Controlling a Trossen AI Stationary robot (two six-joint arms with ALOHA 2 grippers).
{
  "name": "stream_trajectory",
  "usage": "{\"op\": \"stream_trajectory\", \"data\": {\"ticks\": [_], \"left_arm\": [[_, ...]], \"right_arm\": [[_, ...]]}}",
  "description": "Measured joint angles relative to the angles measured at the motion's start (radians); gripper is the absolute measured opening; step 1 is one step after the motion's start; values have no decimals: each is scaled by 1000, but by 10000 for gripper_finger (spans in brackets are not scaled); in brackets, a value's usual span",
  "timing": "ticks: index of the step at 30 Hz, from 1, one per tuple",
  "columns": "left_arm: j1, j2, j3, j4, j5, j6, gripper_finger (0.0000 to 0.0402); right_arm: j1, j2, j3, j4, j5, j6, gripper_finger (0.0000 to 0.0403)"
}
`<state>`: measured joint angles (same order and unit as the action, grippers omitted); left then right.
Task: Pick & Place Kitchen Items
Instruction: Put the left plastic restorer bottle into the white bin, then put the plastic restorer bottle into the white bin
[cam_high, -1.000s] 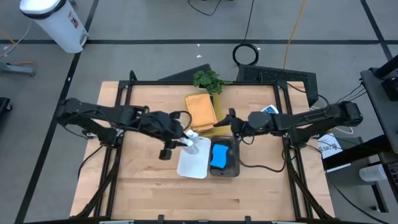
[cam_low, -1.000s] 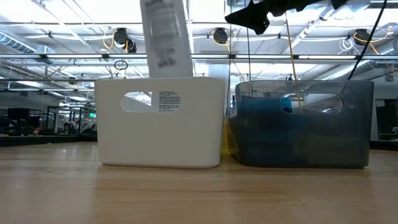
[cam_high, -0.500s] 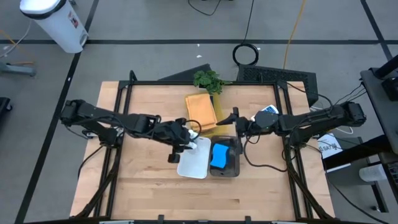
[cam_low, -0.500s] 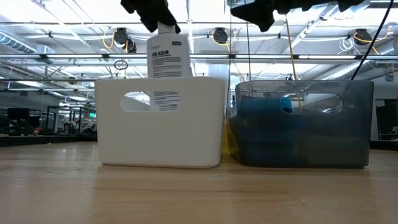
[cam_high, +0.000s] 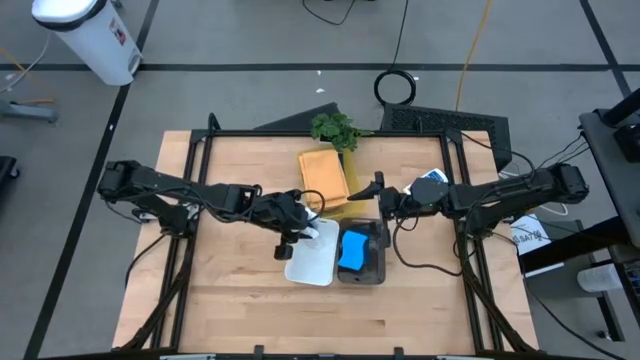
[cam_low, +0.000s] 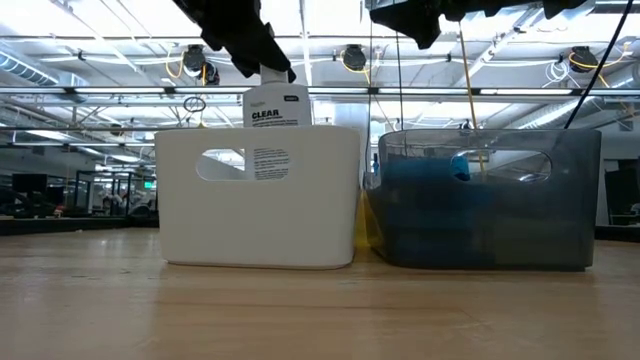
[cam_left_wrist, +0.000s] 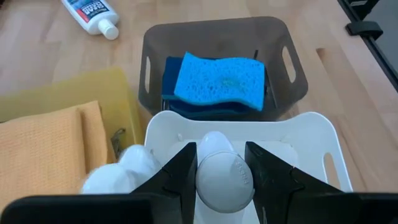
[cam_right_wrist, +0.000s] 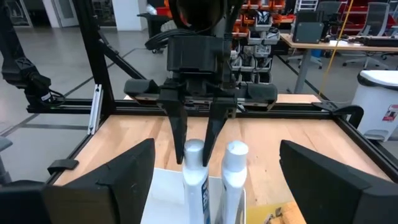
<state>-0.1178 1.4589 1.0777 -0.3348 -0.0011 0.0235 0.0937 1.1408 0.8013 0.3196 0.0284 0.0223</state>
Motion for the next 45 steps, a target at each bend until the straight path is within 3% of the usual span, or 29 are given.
{"op": "stream_trajectory", "data": {"ticks": [4,11,18,23,34,45], "left_arm": [[1,0,-1,1,0,-1,124],[1,2,-3,-6,-9,0,254],[1,-29,-3,2,-51,-2,314],[1,-115,-3,25,-53,-3,326],[3,-325,-13,-36,-54,49,315],[79,-505,-361,267,-53,30,319]], "right_arm": [[0,0,0,-4,0,0,309],[0,0,0,-5,-3,0,309],[0,0,0,-5,-3,0,309],[0,0,1,-7,-3,0,309],[0,0,2,-16,-3,0,309],[0,40,2,-113,-1,61,309]]}}
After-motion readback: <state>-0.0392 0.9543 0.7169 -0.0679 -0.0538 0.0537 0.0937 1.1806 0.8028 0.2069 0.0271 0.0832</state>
